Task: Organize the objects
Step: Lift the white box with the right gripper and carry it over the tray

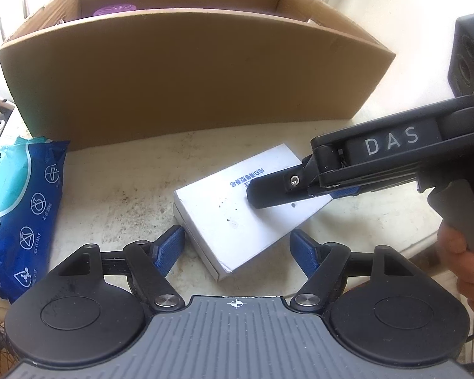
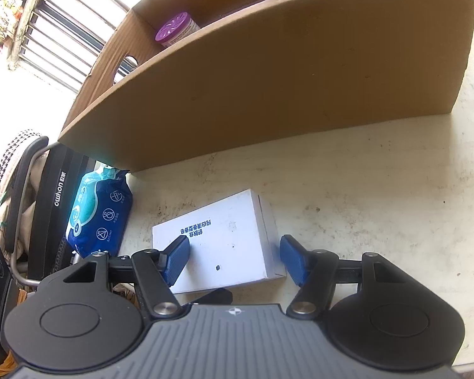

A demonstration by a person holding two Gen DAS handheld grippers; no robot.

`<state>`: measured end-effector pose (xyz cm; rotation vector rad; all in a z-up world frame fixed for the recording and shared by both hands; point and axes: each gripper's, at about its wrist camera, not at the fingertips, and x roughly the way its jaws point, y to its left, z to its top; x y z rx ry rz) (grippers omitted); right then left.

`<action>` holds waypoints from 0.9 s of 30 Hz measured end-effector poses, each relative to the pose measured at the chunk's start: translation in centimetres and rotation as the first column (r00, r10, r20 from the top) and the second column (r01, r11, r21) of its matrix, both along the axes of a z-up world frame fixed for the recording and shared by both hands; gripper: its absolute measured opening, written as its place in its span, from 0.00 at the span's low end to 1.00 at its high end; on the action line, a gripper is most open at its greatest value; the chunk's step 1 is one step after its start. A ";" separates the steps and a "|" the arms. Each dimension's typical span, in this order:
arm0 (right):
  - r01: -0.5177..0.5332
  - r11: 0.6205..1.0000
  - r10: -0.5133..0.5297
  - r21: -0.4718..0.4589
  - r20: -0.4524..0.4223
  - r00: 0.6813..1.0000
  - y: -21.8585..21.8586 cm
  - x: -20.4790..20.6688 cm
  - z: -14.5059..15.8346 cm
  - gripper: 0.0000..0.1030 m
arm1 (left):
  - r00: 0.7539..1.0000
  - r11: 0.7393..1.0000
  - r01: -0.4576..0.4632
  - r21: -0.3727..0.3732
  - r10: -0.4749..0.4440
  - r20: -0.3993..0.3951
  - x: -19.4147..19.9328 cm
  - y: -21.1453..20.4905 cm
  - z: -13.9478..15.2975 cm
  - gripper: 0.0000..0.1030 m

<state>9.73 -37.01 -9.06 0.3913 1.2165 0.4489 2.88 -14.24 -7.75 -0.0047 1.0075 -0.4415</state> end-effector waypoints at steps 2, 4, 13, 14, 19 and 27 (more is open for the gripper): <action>0.001 1.000 -0.001 -0.001 0.004 1.000 0.0 0.0 0.0 0.65 | 1.000 1.000 -0.001 0.001 0.001 0.004 0.0 0.0 0.0 0.72; 0.001 1.000 -0.001 -0.001 0.005 1.000 0.0 0.0 0.0 0.65 | 1.000 1.000 0.002 0.004 -0.002 0.007 -0.1 0.0 0.0 0.72; 0.003 1.000 -0.003 -0.008 0.005 1.000 0.2 0.0 0.4 0.66 | 1.000 1.000 0.000 0.006 0.000 0.013 -0.2 -0.2 0.6 0.72; 0.007 1.000 -0.007 -0.005 0.003 1.000 0.0 -0.1 0.4 0.66 | 1.000 1.000 0.001 0.004 -0.001 0.013 -0.2 -0.2 0.7 0.72; 0.016 1.000 -0.016 -0.005 0.001 1.000 -0.1 -0.3 0.8 0.66 | 1.000 1.000 0.006 0.007 -0.006 0.015 -0.4 -0.9 1.0 0.71; 0.023 1.000 -0.022 -0.012 0.005 1.000 0.0 -0.5 1.6 0.66 | 1.000 1.000 0.009 -0.001 -0.009 0.015 0.1 -0.7 1.5 0.71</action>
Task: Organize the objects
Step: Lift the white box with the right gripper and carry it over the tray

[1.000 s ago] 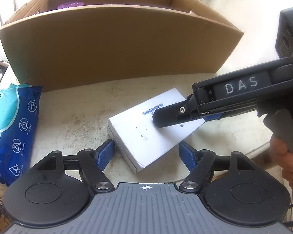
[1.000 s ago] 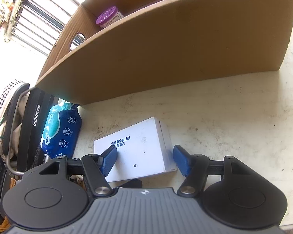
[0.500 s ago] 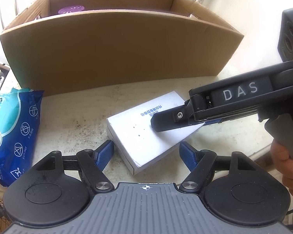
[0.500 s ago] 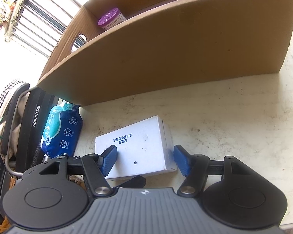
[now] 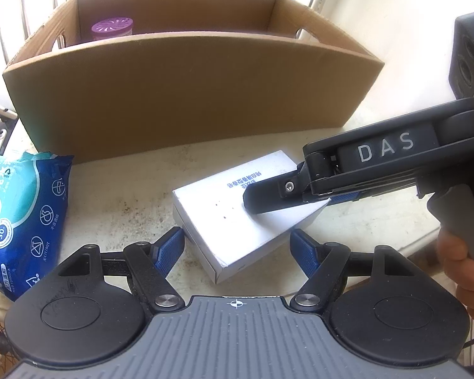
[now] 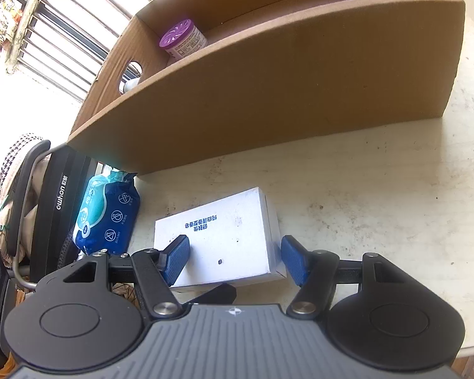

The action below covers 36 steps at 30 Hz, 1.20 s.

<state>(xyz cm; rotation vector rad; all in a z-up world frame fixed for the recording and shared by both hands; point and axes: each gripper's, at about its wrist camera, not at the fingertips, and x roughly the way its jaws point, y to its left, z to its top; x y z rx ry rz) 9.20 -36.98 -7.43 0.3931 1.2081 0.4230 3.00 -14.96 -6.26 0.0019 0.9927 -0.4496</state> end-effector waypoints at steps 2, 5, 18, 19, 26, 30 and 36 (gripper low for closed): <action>0.003 1.000 -0.003 -0.003 0.001 1.000 0.0 -0.1 0.2 0.66 | 1.000 1.000 0.002 -0.001 -0.002 0.001 -0.1 0.0 0.2 0.71; 0.008 1.000 -0.008 -0.005 0.000 1.000 0.0 -0.2 0.5 0.66 | 1.000 1.000 0.002 -0.005 -0.002 0.000 -0.2 0.1 0.6 0.71; 0.016 1.000 -0.017 -0.015 -0.007 1.000 0.5 -0.4 4.1 0.66 | 1.000 1.000 -0.026 -0.004 0.026 -0.008 -0.4 0.6 4.7 0.71; 0.016 1.000 -0.016 -0.016 -0.005 1.000 0.6 -0.4 4.6 0.66 | 1.000 1.000 -0.028 -0.004 0.028 -0.006 -0.4 0.7 5.3 0.71; 0.011 1.000 -0.011 -0.016 0.004 1.000 1.3 -0.3 8.2 0.66 | 0.999 0.999 -0.042 -0.003 0.042 0.010 -0.7 1.5 9.0 0.71; 0.017 1.000 -0.017 -0.009 0.011 1.000 1.7 -0.3 10.7 0.66 | 0.999 0.999 -0.048 0.000 0.048 0.025 -0.5 1.9 11.8 0.71; 0.033 0.999 -0.034 0.014 0.039 0.999 2.0 -0.1 15.3 0.66 | 0.996 0.999 -0.049 -0.002 0.049 0.077 -0.7 2.4 16.3 0.71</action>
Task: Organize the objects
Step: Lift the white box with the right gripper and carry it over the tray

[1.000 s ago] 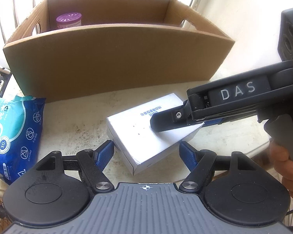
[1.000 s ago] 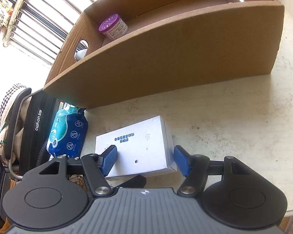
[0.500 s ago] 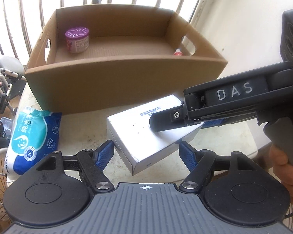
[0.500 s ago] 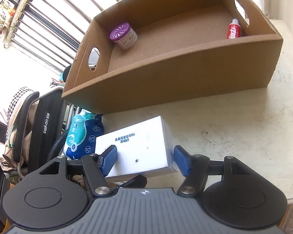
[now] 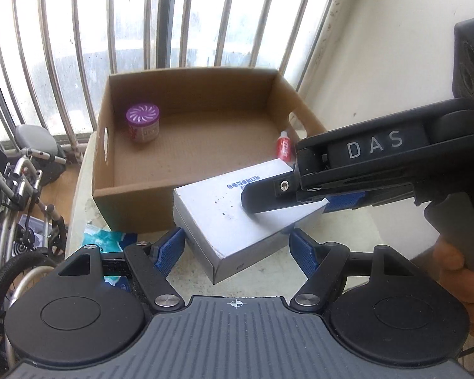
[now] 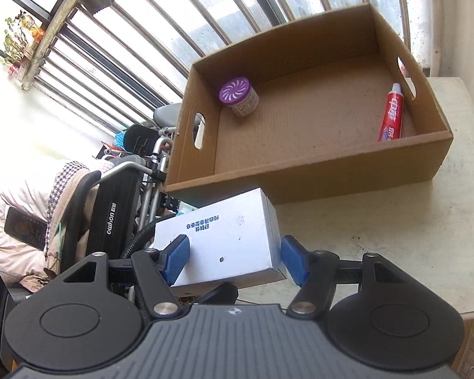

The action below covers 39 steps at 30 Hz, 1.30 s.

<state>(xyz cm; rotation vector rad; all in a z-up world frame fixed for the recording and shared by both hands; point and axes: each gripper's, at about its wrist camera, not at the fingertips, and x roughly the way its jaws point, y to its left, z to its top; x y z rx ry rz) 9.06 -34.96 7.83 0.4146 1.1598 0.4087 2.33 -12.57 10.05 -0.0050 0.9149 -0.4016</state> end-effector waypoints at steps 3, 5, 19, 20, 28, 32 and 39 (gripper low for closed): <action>0.001 1.000 -0.001 0.001 0.025 1.000 0.2 0.1 2.2 0.66 | 1.000 1.000 -0.003 -0.007 0.003 0.028 -0.1 0.2 1.8 0.71; 0.006 1.000 -0.006 0.002 0.038 0.999 0.2 0.1 3.4 0.66 | 0.999 1.000 -0.006 -0.013 0.006 0.045 -0.1 0.1 2.8 0.71; 0.023 0.999 -0.025 0.033 0.057 0.998 -0.5 3.6 5.8 0.66 | 0.997 1.000 -0.029 -0.008 0.029 0.071 3.5 -0.9 4.3 0.71; 0.019 0.999 -0.021 0.034 0.054 0.998 -0.6 4.2 5.7 0.66 | 0.997 0.999 -0.034 -0.006 0.034 0.064 4.1 -0.9 4.1 0.71; 0.013 0.998 -0.012 0.064 -0.020 1.000 -1.2 10.4 2.8 0.66 | 0.999 0.999 -0.047 0.016 0.047 0.004 9.9 -2.0 2.2 0.71; 0.015 0.997 -0.011 0.074 -0.056 0.998 -2.1 14.1 1.1 0.66 | 0.999 0.998 -0.048 0.029 0.048 -0.024 13.5 -3.3 1.0 0.71; 0.014 0.998 -0.008 0.063 -0.103 0.995 -4.1 20.2 -2.1 0.66 | 0.996 0.999 -0.034 0.040 0.038 -0.085 19.0 -5.6 -2.0 0.71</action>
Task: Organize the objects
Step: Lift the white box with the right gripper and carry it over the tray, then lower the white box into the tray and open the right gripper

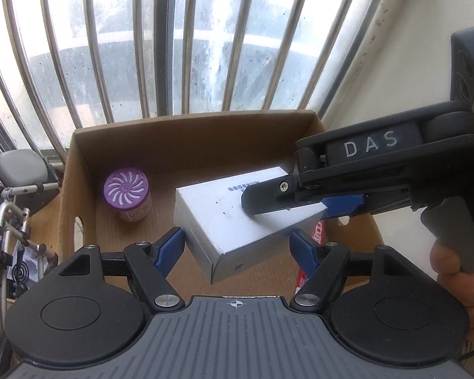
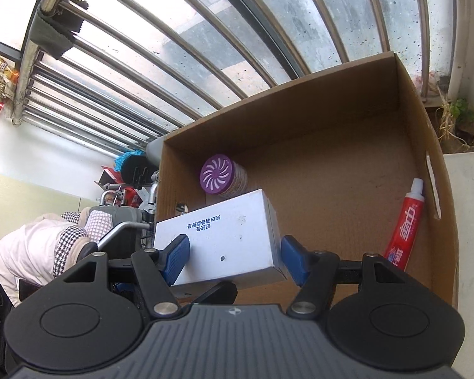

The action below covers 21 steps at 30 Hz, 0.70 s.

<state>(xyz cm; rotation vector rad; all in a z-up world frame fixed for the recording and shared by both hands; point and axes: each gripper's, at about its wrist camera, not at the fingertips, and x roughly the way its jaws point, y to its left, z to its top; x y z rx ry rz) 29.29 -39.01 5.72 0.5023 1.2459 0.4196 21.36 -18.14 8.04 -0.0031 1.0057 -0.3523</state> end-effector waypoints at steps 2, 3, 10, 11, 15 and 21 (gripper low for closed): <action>-0.001 1.000 0.001 -0.006 -0.012 1.000 -0.4 1.4 -1.1 0.66 | 1.000 1.000 0.008 0.015 -0.008 -0.020 1.5 -0.9 -1.1 0.71; 0.002 1.000 -0.002 -0.007 -0.023 1.000 -0.6 2.1 -1.9 0.66 | 0.999 1.000 0.011 0.021 -0.010 -0.032 2.1 -1.1 -1.6 0.71; -0.004 1.000 0.002 -0.021 -0.082 0.997 -1.2 5.6 -6.7 0.66 | 0.992 0.998 0.035 0.059 -0.027 -0.127 6.5 -2.8 -6.0 0.71; -0.006 1.000 0.004 -0.025 -0.088 0.996 -1.1 5.9 -7.4 0.66 | 0.990 0.997 0.038 0.064 -0.029 -0.138 7.0 -2.9 -6.7 0.71; -0.008 0.999 0.004 -0.042 -0.096 0.995 -1.0 7.0 -10.1 0.66 | 0.984 0.995 0.052 0.090 -0.036 -0.175 8.4 -3.4 -9.3 0.71; 0.003 0.999 -0.008 -0.044 -0.107 0.994 -0.9 7.6 -13.6 0.65 | 0.976 0.991 0.065 0.114 -0.039 -0.213 9.2 -3.5 -11.7 0.75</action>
